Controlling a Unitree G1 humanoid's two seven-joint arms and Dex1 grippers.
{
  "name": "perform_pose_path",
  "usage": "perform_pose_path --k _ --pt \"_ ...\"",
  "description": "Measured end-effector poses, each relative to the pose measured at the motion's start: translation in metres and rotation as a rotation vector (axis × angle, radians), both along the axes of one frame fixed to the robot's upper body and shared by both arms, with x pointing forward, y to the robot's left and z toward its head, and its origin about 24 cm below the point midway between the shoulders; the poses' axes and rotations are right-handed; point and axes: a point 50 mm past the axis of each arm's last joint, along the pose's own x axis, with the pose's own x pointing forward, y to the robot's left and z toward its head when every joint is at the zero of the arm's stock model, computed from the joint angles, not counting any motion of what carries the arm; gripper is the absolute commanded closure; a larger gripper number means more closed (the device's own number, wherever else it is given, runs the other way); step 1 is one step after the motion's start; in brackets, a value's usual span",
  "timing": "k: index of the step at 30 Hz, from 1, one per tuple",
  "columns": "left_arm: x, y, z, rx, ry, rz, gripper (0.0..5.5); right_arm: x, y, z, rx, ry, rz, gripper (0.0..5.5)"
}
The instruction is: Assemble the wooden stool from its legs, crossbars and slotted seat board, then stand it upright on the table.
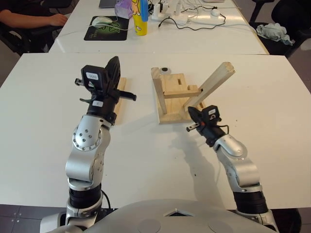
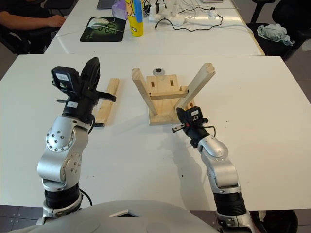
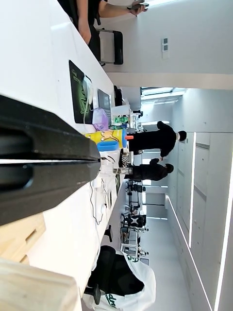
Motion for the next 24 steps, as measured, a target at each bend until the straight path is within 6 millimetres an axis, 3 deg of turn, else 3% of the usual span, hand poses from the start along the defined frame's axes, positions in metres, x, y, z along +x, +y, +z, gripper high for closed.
perform_pose_path --k 5,12,24 --pt "-0.001 -0.003 -0.004 -0.02 0.025 0.018 5.49 0.006 -0.015 -0.006 -0.132 0.06 -0.021 5.5" --pt "0.0 -0.01 -0.007 -0.029 0.048 -0.007 5.49 0.008 -0.004 -0.021 -0.22 0.15 0.019 5.5" --pt "0.001 -0.018 -0.011 -0.037 0.079 -0.057 5.49 0.011 0.008 -0.02 -0.288 0.185 0.007 5.5"
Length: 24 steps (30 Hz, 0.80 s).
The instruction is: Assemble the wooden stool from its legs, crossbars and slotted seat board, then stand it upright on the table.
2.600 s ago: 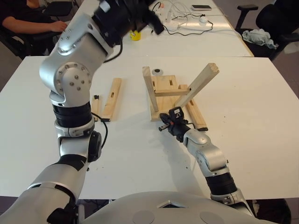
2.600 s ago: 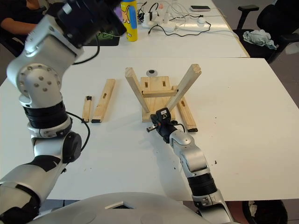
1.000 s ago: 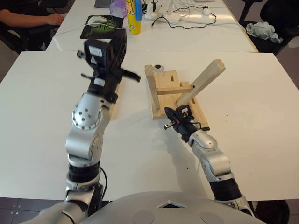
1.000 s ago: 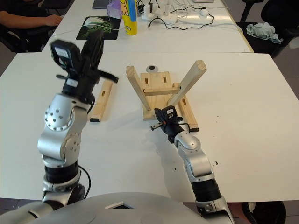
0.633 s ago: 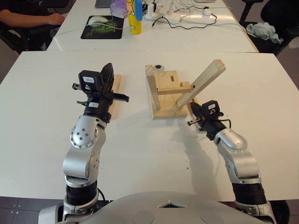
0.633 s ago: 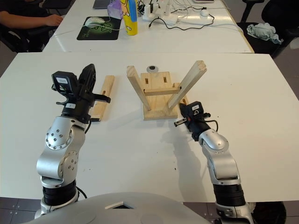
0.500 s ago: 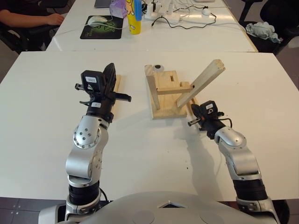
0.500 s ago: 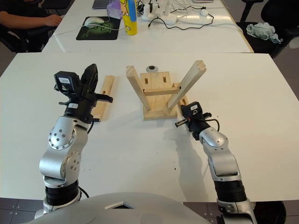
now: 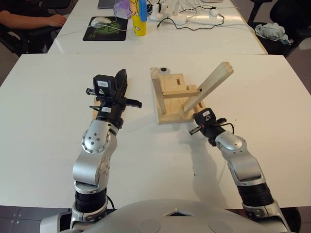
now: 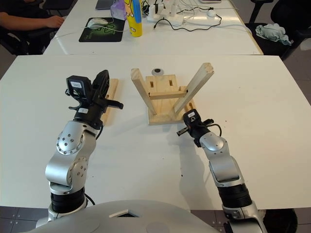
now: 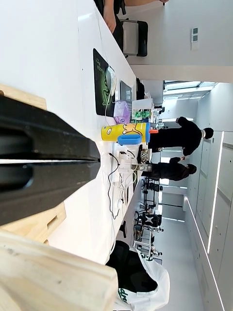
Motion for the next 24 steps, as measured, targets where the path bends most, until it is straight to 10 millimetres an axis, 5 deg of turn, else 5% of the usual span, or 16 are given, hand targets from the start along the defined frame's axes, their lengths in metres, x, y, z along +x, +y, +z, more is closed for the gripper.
perform_pose_path --k 11,16,20,24 --pt "0.002 -0.003 -0.005 -0.006 0.034 -0.025 5.49 0.008 0.025 -0.002 0.08 0.013 -0.004 5.5" --pt "0.003 -0.003 -0.005 -0.012 0.036 -0.025 5.49 0.007 0.018 -0.002 0.075 -0.017 -0.042 5.5" --pt "0.003 0.001 -0.005 -0.016 0.031 0.002 5.49 -0.014 -0.001 -0.006 0.122 -0.009 -0.124 5.5" --pt "0.003 0.0 -0.003 -0.036 0.02 0.012 5.49 -0.018 -0.022 0.038 0.203 -0.27 -0.285 5.5"
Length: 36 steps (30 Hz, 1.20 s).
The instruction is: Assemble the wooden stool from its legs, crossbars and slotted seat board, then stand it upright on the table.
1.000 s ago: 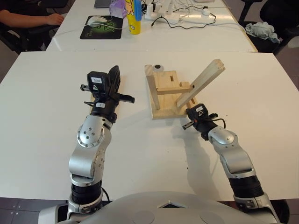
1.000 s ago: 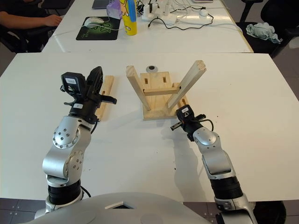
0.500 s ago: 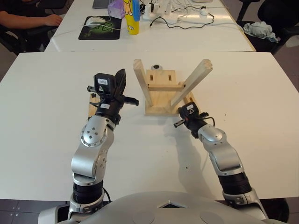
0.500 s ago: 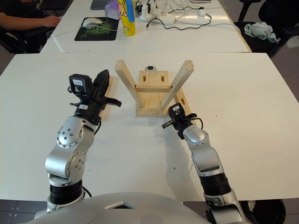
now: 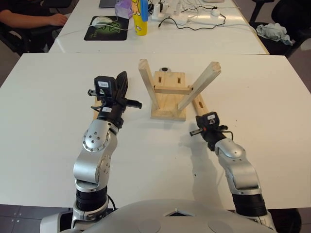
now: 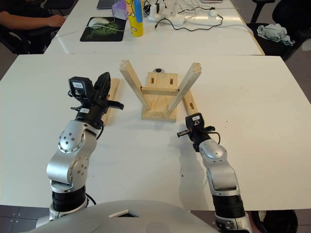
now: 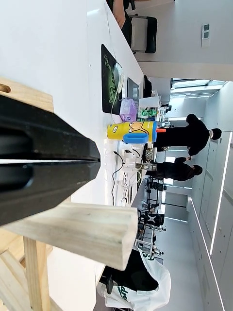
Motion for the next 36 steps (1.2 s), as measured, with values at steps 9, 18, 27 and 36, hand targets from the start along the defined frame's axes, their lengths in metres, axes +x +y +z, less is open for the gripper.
perform_pose_path --k 9,18,27,36 --pt "0.009 -0.003 0.014 0.011 -0.081 0.008 5.49 0.023 0.006 0.044 0.085 -0.237 -0.129 5.5" --pt "0.01 -0.016 0.006 0.034 -0.04 -0.077 5.49 0.026 0.025 0.049 0.079 -0.267 -0.03 5.5" --pt "0.011 -0.021 -0.004 0.062 0.025 -0.107 5.49 0.03 0.025 0.036 0.027 -0.186 -0.021 5.5" --pt "0.014 -0.006 -0.009 0.078 0.063 0.002 5.49 0.032 0.011 0.032 0.02 -0.153 -0.073 5.5"
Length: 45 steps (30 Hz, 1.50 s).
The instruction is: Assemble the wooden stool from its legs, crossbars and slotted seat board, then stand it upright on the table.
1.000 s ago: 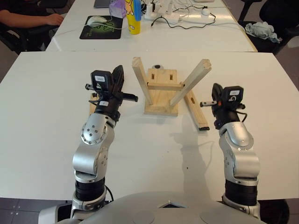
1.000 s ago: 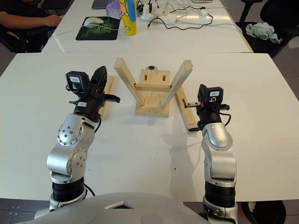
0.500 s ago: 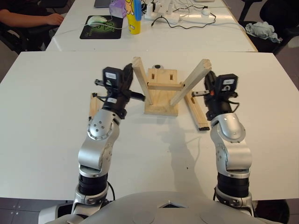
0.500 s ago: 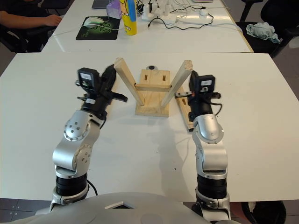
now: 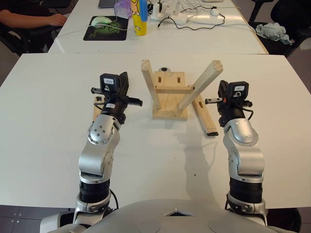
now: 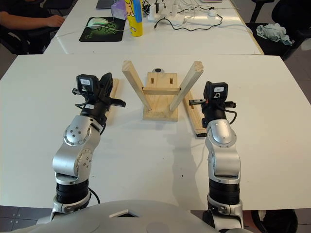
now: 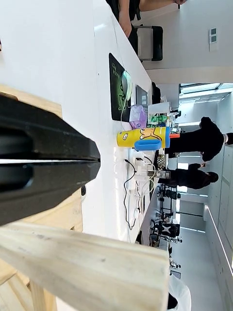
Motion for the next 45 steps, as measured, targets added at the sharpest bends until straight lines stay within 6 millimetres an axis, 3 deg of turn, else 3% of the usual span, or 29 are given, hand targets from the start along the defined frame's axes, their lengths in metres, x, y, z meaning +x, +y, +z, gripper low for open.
perform_pose_path --k 4,8,12,16,23,29,38,45 --pt "-0.003 -0.022 -0.009 0.015 0.063 -0.134 5.49 0.0 0.023 -0.002 0.022 0.011 0.134 5.5" --pt "-0.004 -0.019 -0.02 0.04 0.134 -0.138 5.49 0.002 0.021 -0.01 0.016 0.059 0.124 5.5" --pt "-0.006 -0.003 -0.038 0.101 0.245 -0.115 5.49 0.007 -0.003 -0.033 -0.043 0.157 0.058 5.5" --pt "-0.009 0.001 -0.052 0.176 0.328 -0.242 5.49 0.02 -0.028 -0.057 0.024 0.256 0.131 5.5" --pt "-0.015 -0.015 -0.053 0.316 0.369 -0.647 5.49 0.057 -0.034 -0.038 0.062 0.175 0.41 5.5" --pt "-0.011 -0.034 -0.055 0.444 0.359 -0.738 5.49 0.063 -0.013 -0.04 0.037 0.204 0.639 5.5" --pt "-0.006 -0.06 -0.077 0.695 0.356 -0.738 5.49 0.063 0.003 -0.048 -0.01 0.251 0.741 5.5" --pt "0.0 -0.052 -0.086 0.802 0.381 -0.651 5.49 0.066 0.018 -0.048 -0.025 0.252 0.81 5.5"
